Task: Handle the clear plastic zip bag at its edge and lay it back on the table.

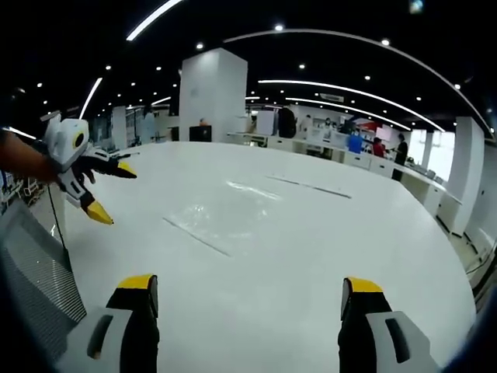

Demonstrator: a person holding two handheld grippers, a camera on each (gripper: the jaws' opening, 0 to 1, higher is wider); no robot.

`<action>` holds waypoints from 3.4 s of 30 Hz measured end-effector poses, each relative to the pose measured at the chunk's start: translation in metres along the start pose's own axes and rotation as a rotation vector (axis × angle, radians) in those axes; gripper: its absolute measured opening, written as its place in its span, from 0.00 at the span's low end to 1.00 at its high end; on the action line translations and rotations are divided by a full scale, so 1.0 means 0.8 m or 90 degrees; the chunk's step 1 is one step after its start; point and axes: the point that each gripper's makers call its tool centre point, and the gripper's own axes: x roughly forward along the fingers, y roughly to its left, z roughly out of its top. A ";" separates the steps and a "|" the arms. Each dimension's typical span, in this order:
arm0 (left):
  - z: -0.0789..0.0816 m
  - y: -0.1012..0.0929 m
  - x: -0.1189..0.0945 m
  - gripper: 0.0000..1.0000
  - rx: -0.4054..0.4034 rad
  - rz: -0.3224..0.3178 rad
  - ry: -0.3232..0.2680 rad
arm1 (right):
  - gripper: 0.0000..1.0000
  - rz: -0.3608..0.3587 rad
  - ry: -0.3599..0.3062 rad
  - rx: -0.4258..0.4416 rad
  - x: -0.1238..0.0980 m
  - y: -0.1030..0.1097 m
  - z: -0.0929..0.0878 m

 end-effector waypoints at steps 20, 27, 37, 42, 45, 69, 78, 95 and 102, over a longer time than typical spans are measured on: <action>0.002 0.023 0.032 0.56 0.116 -0.057 0.043 | 0.99 -0.002 0.000 0.004 0.006 -0.004 -0.006; 0.009 0.026 0.046 0.50 0.165 -0.081 0.052 | 0.99 -0.001 -0.018 0.015 0.004 -0.004 -0.001; 0.009 0.016 0.059 0.40 0.225 -0.126 0.077 | 0.96 0.004 -0.011 0.009 0.000 0.000 0.002; 0.008 0.014 0.067 0.36 0.255 -0.136 0.084 | 0.93 0.013 -0.006 0.005 -0.001 0.006 0.002; 0.007 0.015 0.073 0.32 0.272 -0.138 0.088 | 0.93 0.010 -0.008 -0.001 -0.002 0.006 0.004; -0.008 0.017 0.105 0.20 0.245 -0.239 0.145 | 0.86 0.006 -0.001 -0.009 -0.001 0.002 0.000; -0.015 0.010 0.105 0.17 0.213 -0.250 0.149 | 0.83 0.006 0.008 -0.012 0.001 -0.001 -0.005; -0.026 0.001 0.108 0.04 0.137 -0.306 0.122 | 0.77 0.002 0.024 -0.014 0.001 -0.004 -0.012; -0.024 -0.003 0.111 0.04 0.117 -0.322 0.126 | 0.77 0.005 0.029 -0.017 0.002 -0.001 -0.014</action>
